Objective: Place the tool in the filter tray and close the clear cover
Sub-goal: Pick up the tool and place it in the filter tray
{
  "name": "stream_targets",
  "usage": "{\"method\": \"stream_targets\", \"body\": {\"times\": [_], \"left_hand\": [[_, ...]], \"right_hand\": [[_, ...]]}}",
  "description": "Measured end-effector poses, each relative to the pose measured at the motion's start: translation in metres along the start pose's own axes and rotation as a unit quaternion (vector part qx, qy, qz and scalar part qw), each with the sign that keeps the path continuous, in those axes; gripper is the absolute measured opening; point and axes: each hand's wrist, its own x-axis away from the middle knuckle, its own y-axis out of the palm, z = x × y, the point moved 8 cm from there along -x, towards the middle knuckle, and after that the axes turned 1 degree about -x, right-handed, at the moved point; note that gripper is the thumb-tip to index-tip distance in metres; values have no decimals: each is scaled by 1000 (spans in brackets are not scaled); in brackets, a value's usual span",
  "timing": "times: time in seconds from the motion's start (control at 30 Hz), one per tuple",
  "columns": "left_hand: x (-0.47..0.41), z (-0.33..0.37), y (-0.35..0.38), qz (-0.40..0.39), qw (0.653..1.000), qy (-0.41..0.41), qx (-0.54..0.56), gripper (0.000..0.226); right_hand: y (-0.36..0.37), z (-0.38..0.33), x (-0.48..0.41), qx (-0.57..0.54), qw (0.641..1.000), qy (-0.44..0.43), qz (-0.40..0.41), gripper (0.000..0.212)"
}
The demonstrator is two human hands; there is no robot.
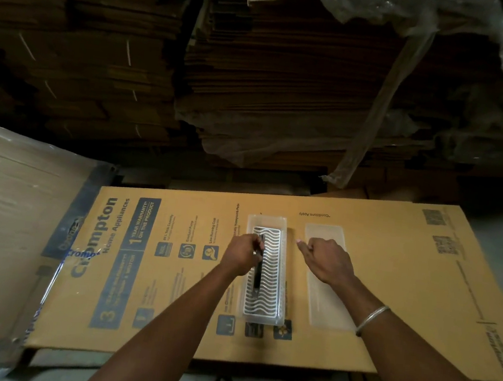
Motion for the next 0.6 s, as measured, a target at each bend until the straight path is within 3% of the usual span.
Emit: {"method": "stream_targets", "body": {"times": [0.13,0.6], "left_hand": [[-12,-8,26,-29,998,-26,-47,19],[-37,-13,57,-20,986,-29,-161,22]], "right_hand": [[8,20,3,4,1000,22,-11,58],[35,56,2,38,995,76,-61,59]]}}
